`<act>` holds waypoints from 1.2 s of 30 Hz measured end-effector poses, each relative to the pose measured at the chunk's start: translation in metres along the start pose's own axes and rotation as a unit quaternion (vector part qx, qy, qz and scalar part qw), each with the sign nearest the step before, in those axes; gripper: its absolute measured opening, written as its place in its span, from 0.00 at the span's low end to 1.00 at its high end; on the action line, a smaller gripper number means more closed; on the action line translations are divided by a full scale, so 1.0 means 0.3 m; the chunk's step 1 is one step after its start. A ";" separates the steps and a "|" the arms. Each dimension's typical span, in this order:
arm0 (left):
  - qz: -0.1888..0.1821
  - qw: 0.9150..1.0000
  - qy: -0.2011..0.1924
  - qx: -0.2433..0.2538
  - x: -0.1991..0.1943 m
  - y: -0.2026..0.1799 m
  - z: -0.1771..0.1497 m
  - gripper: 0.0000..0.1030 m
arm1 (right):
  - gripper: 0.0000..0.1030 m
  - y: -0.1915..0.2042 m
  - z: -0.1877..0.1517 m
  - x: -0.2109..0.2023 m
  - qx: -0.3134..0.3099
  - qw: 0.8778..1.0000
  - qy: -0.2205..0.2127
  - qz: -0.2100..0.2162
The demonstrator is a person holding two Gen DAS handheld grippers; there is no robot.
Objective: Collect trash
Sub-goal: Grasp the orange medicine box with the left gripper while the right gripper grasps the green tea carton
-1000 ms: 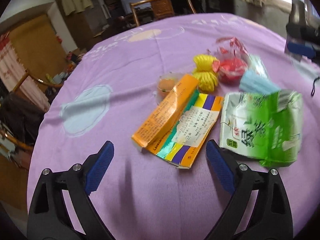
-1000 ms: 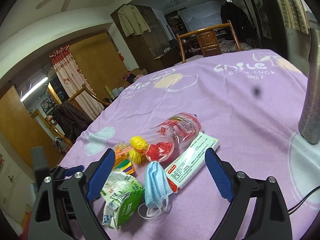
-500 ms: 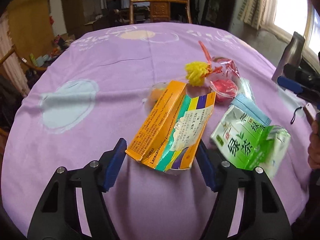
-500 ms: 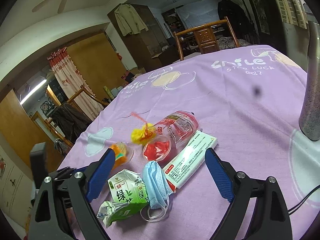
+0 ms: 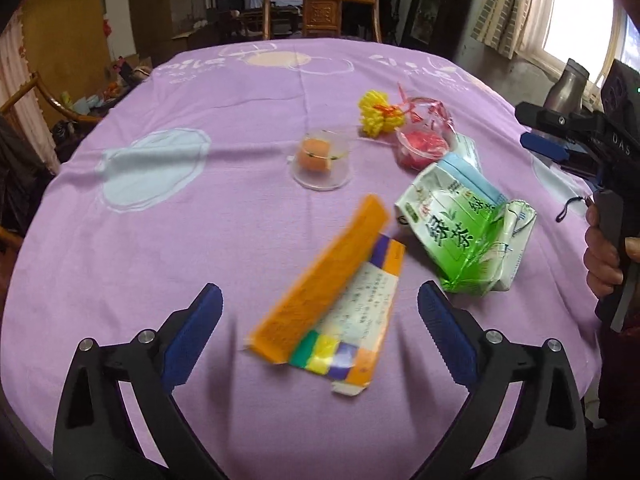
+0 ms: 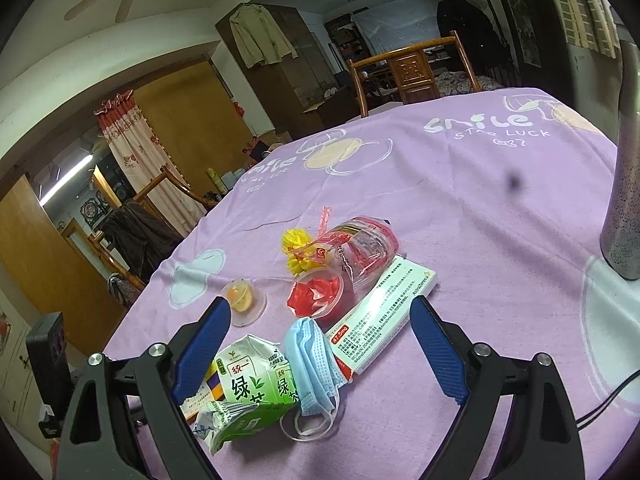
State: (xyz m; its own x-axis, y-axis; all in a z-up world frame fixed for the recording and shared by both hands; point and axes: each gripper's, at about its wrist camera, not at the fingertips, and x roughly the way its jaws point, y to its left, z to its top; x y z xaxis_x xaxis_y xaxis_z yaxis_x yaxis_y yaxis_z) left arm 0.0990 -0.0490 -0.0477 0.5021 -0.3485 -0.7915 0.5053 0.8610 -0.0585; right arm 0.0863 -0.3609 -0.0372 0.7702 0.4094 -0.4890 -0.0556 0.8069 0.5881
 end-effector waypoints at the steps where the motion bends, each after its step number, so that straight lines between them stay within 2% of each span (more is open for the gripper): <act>1: -0.002 1.000 0.007 0.004 0.015 -0.016 0.003 0.92 | 0.87 -0.003 0.001 -0.001 0.002 1.000 0.000 0.002; 4: 0.004 0.999 0.010 0.033 0.042 -0.067 0.001 0.93 | 0.87 -0.006 0.000 -0.003 0.005 1.000 0.000 0.005; 8: 0.035 0.997 0.022 0.067 0.082 -0.105 -0.007 0.93 | 0.87 -0.003 -0.002 0.003 0.005 1.000 0.006 0.014; 11: 0.047 0.997 0.023 0.053 0.085 -0.082 0.001 0.93 | 0.87 0.002 -0.004 0.002 0.002 1.000 0.006 0.015; 16: 0.022 1.000 0.000 0.017 0.038 -0.031 0.023 0.93 | 0.87 0.003 -0.004 0.004 0.004 1.000 0.008 0.017; 22: 0.030 0.998 0.043 0.020 0.122 -0.044 0.025 0.93 | 0.87 0.006 -0.003 0.010 0.003 1.000 0.012 0.016; 24: 0.028 0.999 0.030 0.003 0.114 -0.025 0.034 0.93 | 0.87 0.002 -0.004 0.013 0.006 1.000 0.016 0.021; 27: 0.007 1.000 0.016 -0.022 0.103 0.004 0.038 0.71 | 0.87 0.003 -0.009 0.015 0.012 0.999 0.023 0.040; 28: 0.002 0.999 0.011 -0.034 0.097 0.018 0.038 0.67 | 0.87 0.002 -0.009 0.014 0.013 0.999 0.023 0.043; 31: -0.005 0.998 -0.015 -0.060 0.066 0.048 0.035 0.63 | 0.87 0.009 -0.014 0.011 0.010 0.999 0.023 0.047; 36: -0.015 0.995 -0.029 -0.096 0.046 0.089 0.037 0.63 | 0.87 0.026 -0.022 0.003 -0.002 0.998 0.026 0.062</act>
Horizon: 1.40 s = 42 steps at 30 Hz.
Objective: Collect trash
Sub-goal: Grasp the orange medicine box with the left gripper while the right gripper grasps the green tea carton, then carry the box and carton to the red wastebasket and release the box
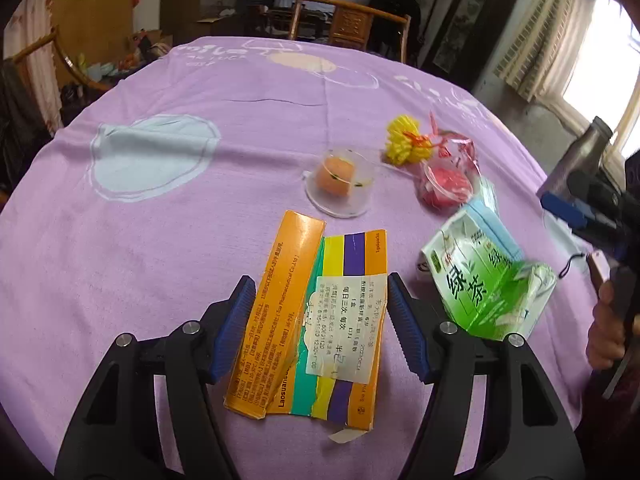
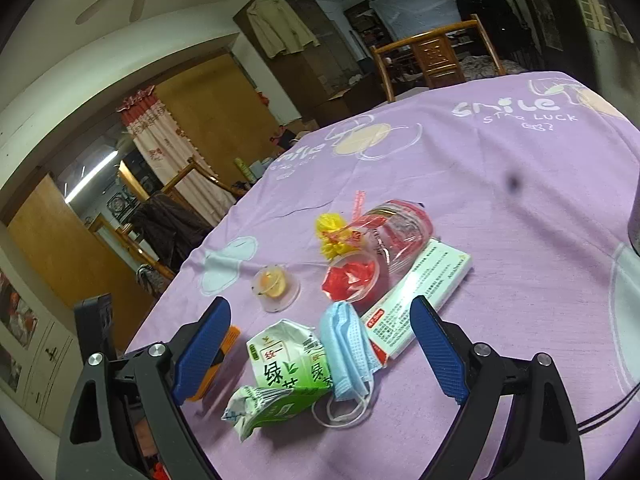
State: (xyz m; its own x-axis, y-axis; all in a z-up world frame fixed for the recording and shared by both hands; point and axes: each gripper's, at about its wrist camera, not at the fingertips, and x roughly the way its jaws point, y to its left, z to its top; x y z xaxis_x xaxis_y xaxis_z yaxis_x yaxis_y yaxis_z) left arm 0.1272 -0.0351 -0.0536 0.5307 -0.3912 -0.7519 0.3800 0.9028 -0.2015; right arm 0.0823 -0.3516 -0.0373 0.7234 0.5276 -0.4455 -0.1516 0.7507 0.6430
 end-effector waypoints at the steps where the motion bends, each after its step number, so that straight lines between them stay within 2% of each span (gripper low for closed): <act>1: -0.003 1.000 -0.002 -0.010 -0.003 0.011 0.002 0.63 | 0.87 0.006 -0.004 -0.005 -0.003 1.000 0.001 0.005; 5: -0.022 0.999 -0.013 -0.030 -0.023 0.037 0.000 0.63 | 0.85 0.036 -0.075 -0.038 0.006 0.998 0.022 0.050; 9: -0.033 0.998 -0.031 -0.032 -0.048 0.041 -0.005 0.63 | 0.77 0.103 -0.163 -0.029 -0.006 0.996 0.068 0.063; 14: -0.024 0.998 -0.051 -0.019 -0.083 0.033 -0.016 0.63 | 0.76 0.165 -0.187 0.045 -0.014 0.994 0.099 0.038; 18: -0.017 0.998 -0.058 -0.016 -0.104 0.031 -0.032 0.63 | 0.76 0.152 -0.186 0.153 0.022 0.992 0.128 0.001; 19: -0.015 0.998 -0.058 -0.015 -0.111 0.034 -0.036 0.63 | 0.70 0.143 -0.191 0.162 0.027 0.992 0.127 0.000; 20: -0.013 0.998 -0.059 -0.015 -0.116 0.039 -0.039 0.63 | 0.45 0.133 -0.195 0.164 0.034 0.992 0.121 0.003; 21: -0.011 0.998 -0.060 -0.015 -0.124 0.042 -0.041 0.63 | 0.31 0.123 -0.194 0.147 0.048 0.993 0.109 0.027; 22: -0.011 0.998 -0.064 -0.018 -0.142 0.051 -0.044 0.63 | 0.24 0.121 -0.190 0.133 0.050 0.993 0.101 0.034; 26: -0.015 0.996 -0.086 -0.032 -0.221 0.092 -0.047 0.63 | 0.24 0.156 -0.170 0.056 0.018 0.998 0.058 0.030; 30: -0.001 0.994 -0.105 -0.043 -0.302 0.132 -0.059 0.63 | 0.24 0.199 -0.165 0.010 0.001 0.998 0.037 0.054; 37: 0.048 0.987 -0.128 -0.083 -0.470 0.279 -0.154 0.63 | 0.23 0.287 -0.155 0.015 -0.025 0.996 0.039 0.082; 42: 0.089 0.977 -0.146 -0.127 -0.593 0.430 -0.251 0.63 | 0.23 0.384 -0.164 0.050 -0.043 0.993 0.052 0.099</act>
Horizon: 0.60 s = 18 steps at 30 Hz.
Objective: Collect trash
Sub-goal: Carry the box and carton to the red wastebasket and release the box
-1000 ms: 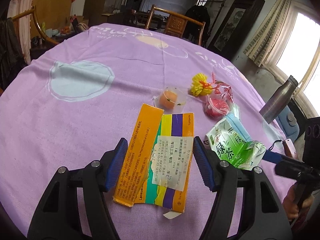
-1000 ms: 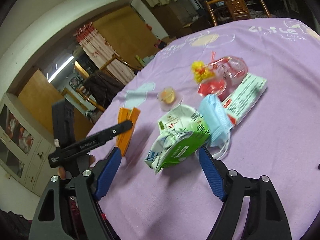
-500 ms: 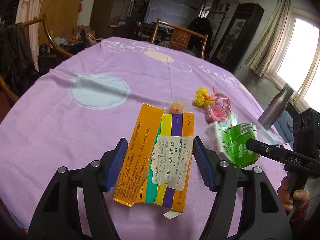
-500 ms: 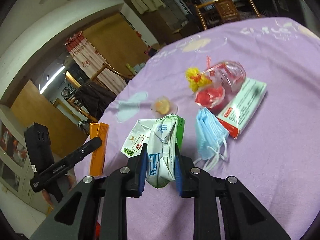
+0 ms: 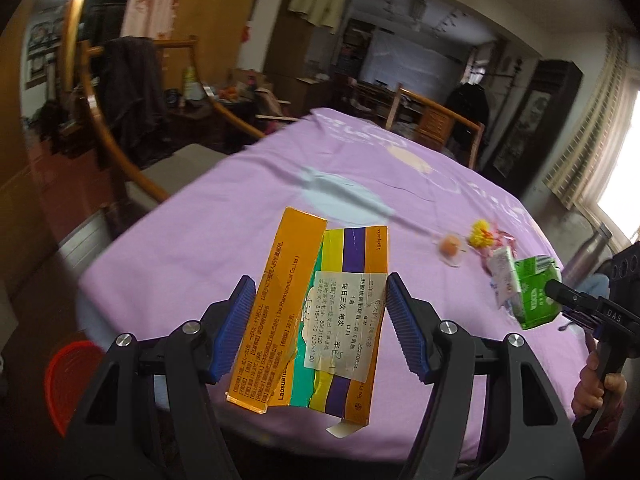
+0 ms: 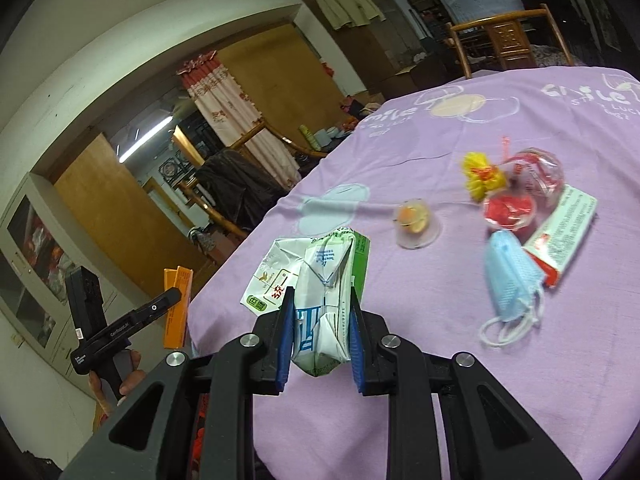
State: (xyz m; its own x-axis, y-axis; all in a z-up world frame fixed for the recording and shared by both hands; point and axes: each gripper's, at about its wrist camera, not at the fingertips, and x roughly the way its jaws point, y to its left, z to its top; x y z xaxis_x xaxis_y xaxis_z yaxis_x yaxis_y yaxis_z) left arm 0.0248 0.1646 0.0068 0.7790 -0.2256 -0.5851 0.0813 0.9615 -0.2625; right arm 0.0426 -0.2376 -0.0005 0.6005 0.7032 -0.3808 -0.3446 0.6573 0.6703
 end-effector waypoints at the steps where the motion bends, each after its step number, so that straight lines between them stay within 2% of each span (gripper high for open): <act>1: 0.012 1.000 -0.004 -0.010 -0.023 0.044 -0.008 0.63 | 0.23 0.021 -0.003 0.009 -0.004 1.000 0.002 0.002; 7: 0.070 0.995 -0.012 -0.076 -0.128 0.310 -0.091 0.63 | 0.23 0.162 -0.008 0.114 -0.035 0.999 0.033 0.019; 12: 0.111 0.987 0.007 -0.120 -0.160 0.525 -0.183 0.67 | 0.23 0.285 -0.015 0.211 -0.062 0.996 0.063 0.028; 15: 0.170 0.973 0.017 -0.154 -0.165 0.638 -0.244 0.82 | 0.23 0.374 -0.023 0.276 -0.083 0.992 0.084 0.034; 18: 0.193 0.963 0.016 -0.189 -0.183 0.725 -0.292 0.82 | 0.23 0.461 -0.034 0.336 -0.104 0.988 0.103 0.045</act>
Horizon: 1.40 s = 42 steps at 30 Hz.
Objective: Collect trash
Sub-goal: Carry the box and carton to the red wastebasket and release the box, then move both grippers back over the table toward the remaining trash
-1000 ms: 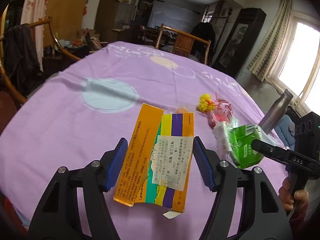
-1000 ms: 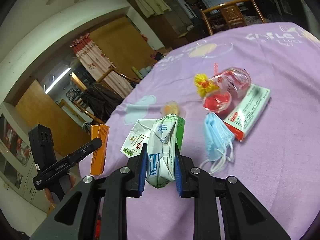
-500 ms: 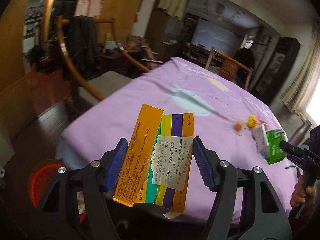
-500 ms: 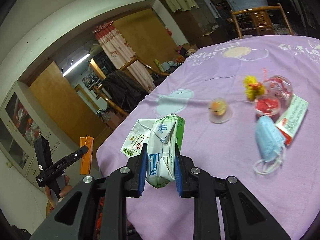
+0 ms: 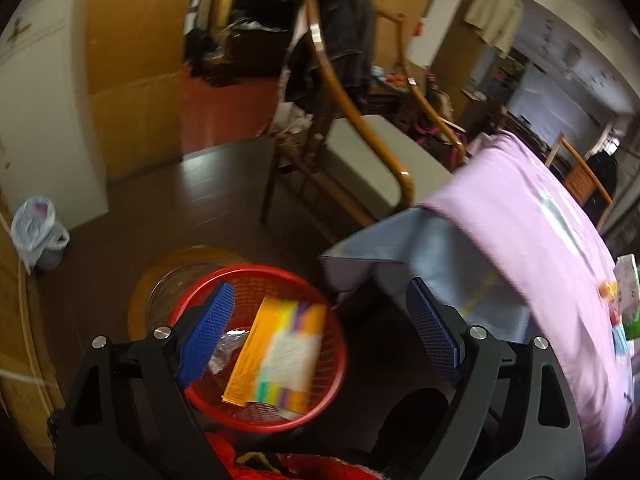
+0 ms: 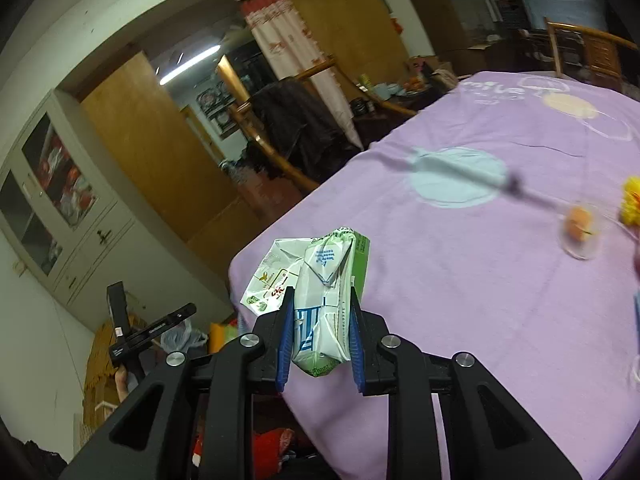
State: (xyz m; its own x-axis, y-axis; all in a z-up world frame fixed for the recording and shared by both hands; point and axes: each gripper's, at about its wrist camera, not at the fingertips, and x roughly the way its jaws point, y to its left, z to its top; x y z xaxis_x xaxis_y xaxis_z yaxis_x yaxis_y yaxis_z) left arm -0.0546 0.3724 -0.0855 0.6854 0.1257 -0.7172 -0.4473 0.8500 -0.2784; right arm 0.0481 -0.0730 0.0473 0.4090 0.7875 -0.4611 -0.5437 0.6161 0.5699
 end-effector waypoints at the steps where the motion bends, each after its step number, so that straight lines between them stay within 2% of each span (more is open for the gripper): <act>1: 0.002 1.000 -0.001 -0.007 -0.001 0.026 -0.001 0.85 | 0.23 0.024 0.000 0.020 -0.006 1.000 0.005 0.004; 3: 0.012 1.000 -0.008 -0.019 -0.010 0.069 0.001 0.88 | 0.23 0.077 0.000 0.067 -0.020 1.000 0.019 0.013; 8: 0.046 0.998 -0.034 -0.037 -0.054 0.146 0.010 0.90 | 0.23 0.233 -0.004 0.214 -0.057 0.996 0.064 0.040; 18: 0.090 0.992 -0.062 -0.066 -0.088 0.278 0.037 0.92 | 0.24 0.547 -0.044 0.536 -0.124 0.977 0.148 0.093; 19: 0.091 0.992 -0.062 -0.069 -0.085 0.291 0.041 0.92 | 0.25 0.583 -0.045 0.576 -0.128 0.974 0.156 0.102; 22: 0.092 0.991 -0.063 -0.074 -0.090 0.317 0.048 0.92 | 0.56 0.654 -0.045 0.665 -0.137 0.969 0.172 0.109; 23: 0.093 0.991 -0.064 -0.074 -0.093 0.317 0.052 0.92 | 0.56 0.662 -0.047 0.668 -0.141 0.970 0.168 0.105; 26: 0.088 0.991 -0.065 -0.075 -0.100 0.321 0.054 0.92 | 0.56 0.659 -0.047 0.660 -0.148 0.970 0.165 0.101; 31: 0.074 0.993 -0.056 -0.066 -0.087 0.290 0.050 0.92 | 0.56 0.567 -0.025 0.603 -0.125 0.978 0.146 0.076; 36: 0.062 0.996 -0.055 -0.041 -0.098 0.201 0.047 0.92 | 0.56 0.452 0.001 0.510 -0.105 0.986 0.118 0.059; 42: 0.037 0.998 -0.053 0.004 -0.116 0.020 0.035 0.92 | 0.60 0.308 0.023 0.346 -0.081 0.993 0.070 0.042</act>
State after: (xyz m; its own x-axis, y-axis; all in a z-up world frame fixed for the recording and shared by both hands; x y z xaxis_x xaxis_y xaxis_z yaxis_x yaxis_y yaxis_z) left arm -0.0752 0.3783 -0.0555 0.7082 0.2416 -0.6634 -0.4942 0.8407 -0.2214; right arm 0.0454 0.0656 0.0568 0.2567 0.8189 -0.5133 -0.6866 0.5283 0.4995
